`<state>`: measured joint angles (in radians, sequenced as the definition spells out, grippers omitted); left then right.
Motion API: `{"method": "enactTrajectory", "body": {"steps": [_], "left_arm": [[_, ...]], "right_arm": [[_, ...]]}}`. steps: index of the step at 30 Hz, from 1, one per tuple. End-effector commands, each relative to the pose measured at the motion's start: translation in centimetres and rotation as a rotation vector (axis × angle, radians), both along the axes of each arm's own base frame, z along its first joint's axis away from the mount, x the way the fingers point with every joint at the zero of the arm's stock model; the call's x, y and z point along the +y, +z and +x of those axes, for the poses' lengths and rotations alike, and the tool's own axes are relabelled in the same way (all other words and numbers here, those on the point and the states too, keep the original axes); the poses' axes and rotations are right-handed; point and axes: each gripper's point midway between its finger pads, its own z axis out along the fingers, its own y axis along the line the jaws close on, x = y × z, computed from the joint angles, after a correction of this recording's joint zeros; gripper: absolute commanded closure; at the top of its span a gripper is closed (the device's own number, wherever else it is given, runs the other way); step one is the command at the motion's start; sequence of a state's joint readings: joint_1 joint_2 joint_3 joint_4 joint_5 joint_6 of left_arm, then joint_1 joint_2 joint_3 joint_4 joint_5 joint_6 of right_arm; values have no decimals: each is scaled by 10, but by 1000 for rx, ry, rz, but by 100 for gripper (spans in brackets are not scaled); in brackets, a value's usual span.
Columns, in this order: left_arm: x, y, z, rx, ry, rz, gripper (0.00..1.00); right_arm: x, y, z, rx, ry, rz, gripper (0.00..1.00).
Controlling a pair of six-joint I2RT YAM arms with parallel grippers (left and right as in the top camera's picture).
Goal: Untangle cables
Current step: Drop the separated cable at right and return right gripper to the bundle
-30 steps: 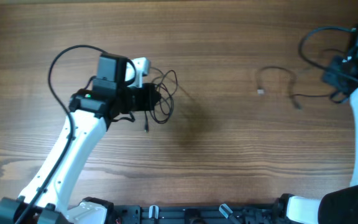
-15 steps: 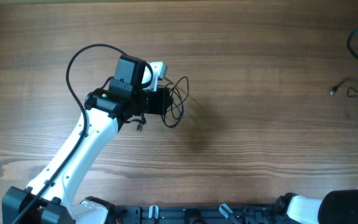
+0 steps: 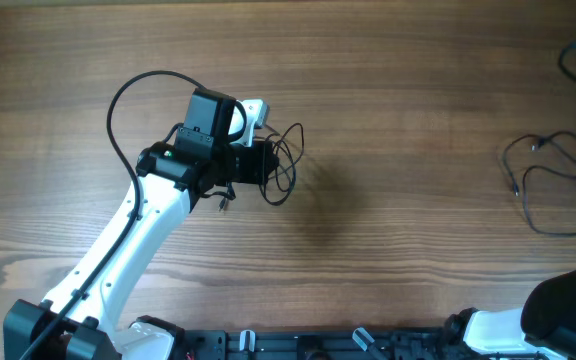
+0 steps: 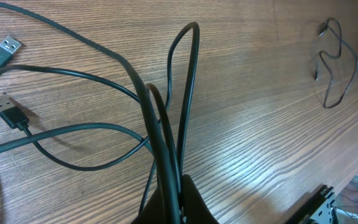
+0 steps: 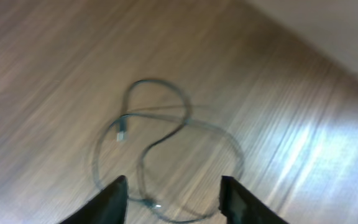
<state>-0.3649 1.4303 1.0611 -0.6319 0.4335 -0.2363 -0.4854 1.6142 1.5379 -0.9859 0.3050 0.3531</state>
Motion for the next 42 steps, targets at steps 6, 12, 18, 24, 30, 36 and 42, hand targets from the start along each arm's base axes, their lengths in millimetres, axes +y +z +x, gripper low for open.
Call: {"method": "enactTrajectory", "body": {"steps": [6,12,18,24,30,36,42], "left_arm": [[-4,-5,5,-22,-20,10,96],[-40,16,6,-123,-125,-85,96],[-47,28,17,-196,-132,-118,25],[13,-9,22,-92,50,122,24],[44,-21,19,-21,131,184,28],[46,-24,16,-1,133,191,34],[48,-26,12,19,131,199,36]], "right_arm": [[113,-4,53,-203,530,448,43],[161,-6,57,-159,688,479,41],[208,-8,59,-108,835,485,37],[245,-9,57,-80,926,498,36],[284,-17,47,-23,1014,527,36],[329,-45,21,85,1091,584,36],[378,-73,-12,174,1175,672,36]]}}
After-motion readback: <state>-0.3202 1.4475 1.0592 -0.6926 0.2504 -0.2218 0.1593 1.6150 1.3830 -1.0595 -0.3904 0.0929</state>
